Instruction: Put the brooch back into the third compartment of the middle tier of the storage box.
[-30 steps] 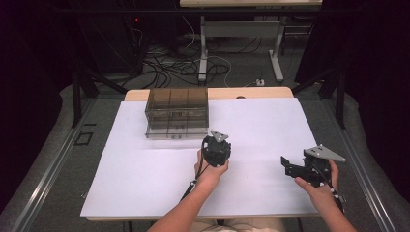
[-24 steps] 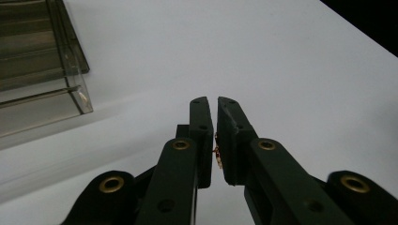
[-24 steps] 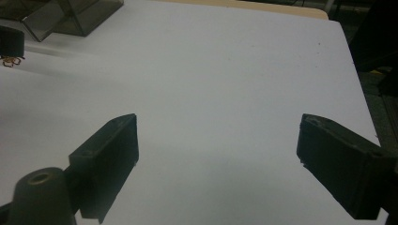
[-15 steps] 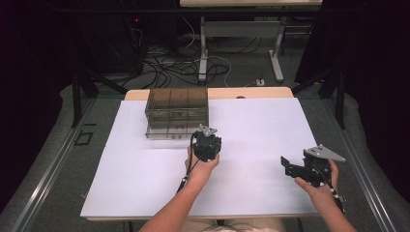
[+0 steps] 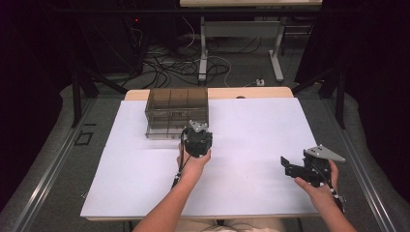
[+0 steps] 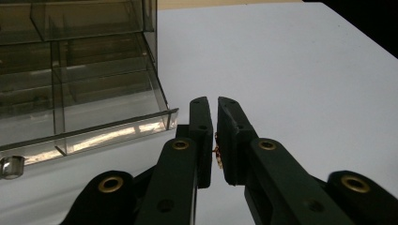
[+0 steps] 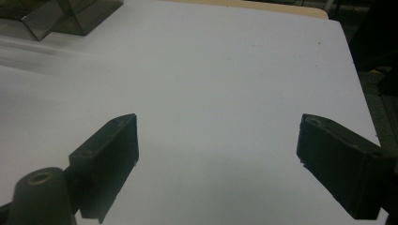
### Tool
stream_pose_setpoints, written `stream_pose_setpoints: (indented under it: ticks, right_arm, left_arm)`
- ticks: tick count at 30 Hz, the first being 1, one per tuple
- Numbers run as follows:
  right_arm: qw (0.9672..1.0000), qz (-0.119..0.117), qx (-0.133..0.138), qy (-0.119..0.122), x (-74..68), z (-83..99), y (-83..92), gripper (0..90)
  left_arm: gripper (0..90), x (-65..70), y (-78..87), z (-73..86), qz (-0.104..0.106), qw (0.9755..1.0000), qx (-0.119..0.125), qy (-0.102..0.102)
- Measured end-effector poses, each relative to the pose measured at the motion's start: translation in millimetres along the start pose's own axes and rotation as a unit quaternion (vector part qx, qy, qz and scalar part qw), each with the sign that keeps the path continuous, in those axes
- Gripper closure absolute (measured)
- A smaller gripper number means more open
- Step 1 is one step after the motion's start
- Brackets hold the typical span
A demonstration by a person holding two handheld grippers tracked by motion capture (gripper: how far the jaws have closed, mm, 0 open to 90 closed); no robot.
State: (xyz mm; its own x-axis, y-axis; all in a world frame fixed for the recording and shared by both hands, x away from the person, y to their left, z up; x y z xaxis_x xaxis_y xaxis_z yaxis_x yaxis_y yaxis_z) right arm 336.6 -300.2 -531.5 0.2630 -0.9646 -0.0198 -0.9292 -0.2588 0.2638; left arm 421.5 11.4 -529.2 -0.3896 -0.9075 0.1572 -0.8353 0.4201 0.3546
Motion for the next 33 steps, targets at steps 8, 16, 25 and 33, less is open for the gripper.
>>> stream_pose_setpoints:
  ticks: [8, 16, 25, 33]
  right_arm:
    - [1.0, 0.001, 0.002, 0.001, 0.0, 0.1, -0.3, 12.8]
    - [1.0, -0.003, 0.002, 0.002, -0.3, 0.0, -0.5, 12.8]
    - [1.0, 0.001, 0.001, 0.001, 0.0, 0.3, -0.6, 12.8]
    - [1.0, 0.001, 0.0, 0.0, 1.2, 0.2, -0.4, 12.8]
  left_arm:
    - [84.8, -7.3, -0.1, -5.2, -0.009, 1.0, 0.002, 0.001]
    - [84.8, -13.1, -0.4, -15.0, -0.013, 0.9999, 0.003, -0.004]
    - [84.8, -18.1, -2.7, -24.7, -0.019, 0.9998, 0.002, 0.002]
    - [84.8, -21.1, -7.7, -31.9, -0.019, 0.9998, -0.003, 0.001]
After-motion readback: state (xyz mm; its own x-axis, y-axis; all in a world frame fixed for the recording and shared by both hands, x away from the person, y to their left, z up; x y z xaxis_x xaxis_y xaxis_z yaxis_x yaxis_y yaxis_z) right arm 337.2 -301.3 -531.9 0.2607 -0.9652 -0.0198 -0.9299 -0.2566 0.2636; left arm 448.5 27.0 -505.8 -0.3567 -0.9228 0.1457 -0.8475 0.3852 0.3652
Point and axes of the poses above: each handheld gripper's, and its own axes: y roughly backward along the jaws, z roughly out of its underside, x roughly to its right, the point moved 5 cm from there along -y, roughly forward along the jaws, and after that the axes turned 15 degrees about x, right-handed, at the moved point
